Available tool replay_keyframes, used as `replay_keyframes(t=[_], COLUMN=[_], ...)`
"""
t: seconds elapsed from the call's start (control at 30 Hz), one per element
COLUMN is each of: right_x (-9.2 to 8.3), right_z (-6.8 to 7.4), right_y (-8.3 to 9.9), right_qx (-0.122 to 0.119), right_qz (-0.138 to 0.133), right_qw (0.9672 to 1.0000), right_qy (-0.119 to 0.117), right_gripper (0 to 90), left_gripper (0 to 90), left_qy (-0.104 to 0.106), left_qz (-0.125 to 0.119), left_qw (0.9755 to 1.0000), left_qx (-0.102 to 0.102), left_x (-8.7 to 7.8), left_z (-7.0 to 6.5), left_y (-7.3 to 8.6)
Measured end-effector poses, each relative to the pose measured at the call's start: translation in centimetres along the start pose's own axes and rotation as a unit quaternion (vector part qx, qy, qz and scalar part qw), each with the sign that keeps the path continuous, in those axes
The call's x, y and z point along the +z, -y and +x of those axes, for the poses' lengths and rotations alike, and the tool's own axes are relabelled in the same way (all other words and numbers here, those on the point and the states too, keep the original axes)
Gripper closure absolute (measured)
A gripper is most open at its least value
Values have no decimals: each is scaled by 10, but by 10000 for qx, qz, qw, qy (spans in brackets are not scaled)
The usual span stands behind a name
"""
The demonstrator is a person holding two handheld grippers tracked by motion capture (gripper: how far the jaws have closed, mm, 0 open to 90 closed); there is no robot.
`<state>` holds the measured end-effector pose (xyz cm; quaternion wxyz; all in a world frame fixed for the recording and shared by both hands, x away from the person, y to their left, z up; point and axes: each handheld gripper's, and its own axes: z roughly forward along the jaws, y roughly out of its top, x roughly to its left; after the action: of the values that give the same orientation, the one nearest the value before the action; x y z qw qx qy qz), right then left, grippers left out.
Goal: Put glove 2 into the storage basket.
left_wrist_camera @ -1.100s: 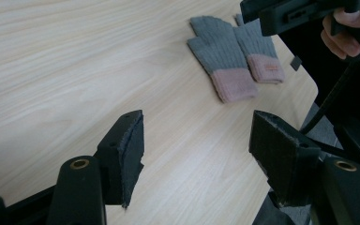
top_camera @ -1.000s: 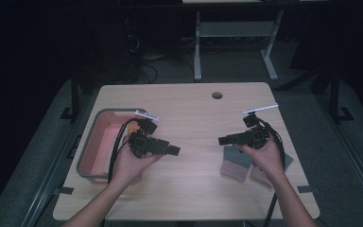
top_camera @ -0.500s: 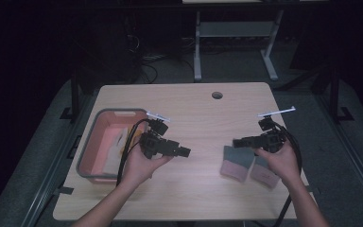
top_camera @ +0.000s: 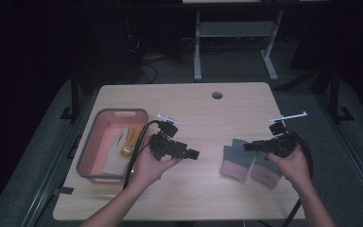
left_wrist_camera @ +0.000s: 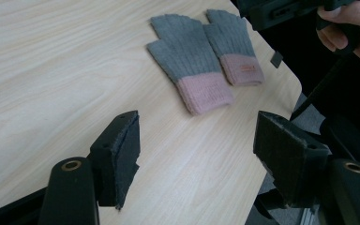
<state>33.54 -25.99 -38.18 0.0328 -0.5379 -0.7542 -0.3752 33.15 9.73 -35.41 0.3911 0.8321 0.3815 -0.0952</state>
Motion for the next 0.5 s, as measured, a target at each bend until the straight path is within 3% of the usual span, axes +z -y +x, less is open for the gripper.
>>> replay_keyframes(t=[0.2, 0.4, 0.5], right_x=[-4, -9, -9], right_z=[-12, -24, -29], right_y=[11, 26, 32], right_qx=[91, 145, 170], right_qz=[14, 33, 69], right_qw=[9999, 9984, 9979], right_qy=[140, 547, 622], right_gripper=[450, 455, 462], left_gripper=[313, 296, 295], left_qy=[35, 98, 162], left_qz=[77, 179, 143], left_qw=[9999, 9996, 9996], left_qx=[86, 205, 190], left_x=[9, 23, 27], left_z=[-6, -15, -18], left_y=[0, 2, 2])
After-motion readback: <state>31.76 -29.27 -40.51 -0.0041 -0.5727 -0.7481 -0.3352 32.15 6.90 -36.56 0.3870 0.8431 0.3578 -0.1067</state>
